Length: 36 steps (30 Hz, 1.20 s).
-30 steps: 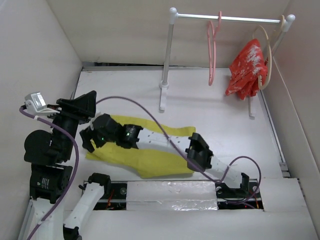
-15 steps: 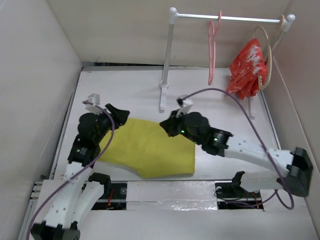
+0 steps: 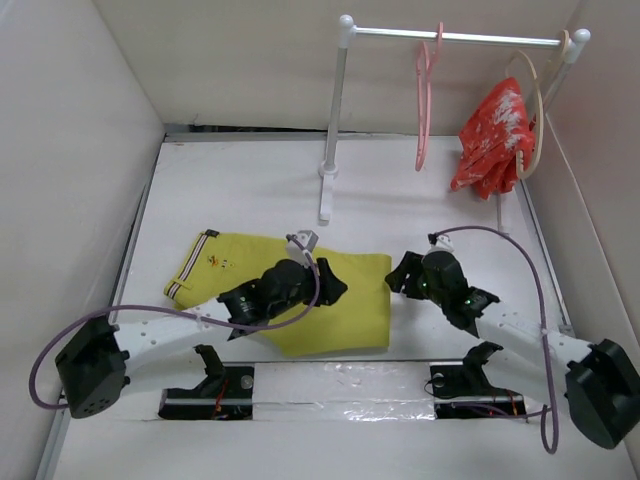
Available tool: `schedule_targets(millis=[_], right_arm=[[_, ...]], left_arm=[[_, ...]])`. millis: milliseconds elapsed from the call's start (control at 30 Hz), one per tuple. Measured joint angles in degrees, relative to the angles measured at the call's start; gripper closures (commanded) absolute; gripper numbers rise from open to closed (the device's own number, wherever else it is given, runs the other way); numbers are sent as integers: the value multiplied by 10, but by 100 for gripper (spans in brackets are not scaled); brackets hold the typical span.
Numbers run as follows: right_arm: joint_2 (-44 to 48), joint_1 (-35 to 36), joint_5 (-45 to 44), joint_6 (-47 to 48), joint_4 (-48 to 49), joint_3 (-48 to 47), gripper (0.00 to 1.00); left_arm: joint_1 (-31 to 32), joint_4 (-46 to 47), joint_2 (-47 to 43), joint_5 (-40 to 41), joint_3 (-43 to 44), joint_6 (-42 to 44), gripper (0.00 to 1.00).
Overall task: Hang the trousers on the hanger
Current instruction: Fold the trousers at the center of the board, then pick up the hanger from the clothesline.
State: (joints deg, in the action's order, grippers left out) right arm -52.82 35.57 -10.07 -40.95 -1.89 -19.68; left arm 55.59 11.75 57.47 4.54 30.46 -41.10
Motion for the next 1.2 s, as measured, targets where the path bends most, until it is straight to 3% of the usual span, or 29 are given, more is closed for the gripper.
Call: schedule_targets(millis=[67, 133, 200, 267, 533, 633, 667, 767, 833, 900, 933, 967, 1000, 1033, 1133, 1200], right_arm=[[-45, -26, 36, 3, 36, -1, 48], [-96, -50, 73, 7, 69, -1, 49], [-139, -68, 109, 16, 103, -1, 82], [-169, -83, 137, 19, 130, -5, 99], [-261, -182, 191, 54, 162, -111, 100], [-282, -210, 199, 69, 163, -157, 75], [-282, -216, 202, 74, 163, -164, 57], [-267, -228, 202, 88, 151, -169, 39], [-235, -228, 199, 97, 122, -169, 34], [-175, -220, 191, 108, 86, -168, 37], [-139, -212, 184, 115, 68, -169, 47], [-99, -201, 176, 124, 46, -173, 85], [-60, -188, 172, 134, 18, -183, 96], [-24, -175, 166, 139, -8, -199, 100], [57, -140, 146, 159, -52, -271, 100], [80, -125, 118, 172, -61, -330, 92]], left_arm=[[30, 14, 37, 30, -7, -14, 58], [38, 28, 53, 49, -25, -26, 58], [38, 35, 56, 66, -42, -35, 58], [38, 41, 57, 80, -54, -45, 58], [38, 70, 57, 109, -89, -70, 57], [38, 70, 57, 125, -90, -72, 56], [38, 70, 57, 130, -90, -73, 56], [35, 69, 57, 139, -89, -70, 57], [35, 61, 57, 143, -84, -63, 60], [34, 43, 51, 146, -70, -51, 67], [34, 33, 44, 148, -61, -41, 81], [34, 23, 33, 150, -47, -30, 91], [34, 16, 21, 154, -32, -18, 99], [34, 12, 7, 159, -16, -3, 100], [34, 23, -29, 178, 28, 37, 100], [34, 40, -41, 189, 45, 60, 100]])
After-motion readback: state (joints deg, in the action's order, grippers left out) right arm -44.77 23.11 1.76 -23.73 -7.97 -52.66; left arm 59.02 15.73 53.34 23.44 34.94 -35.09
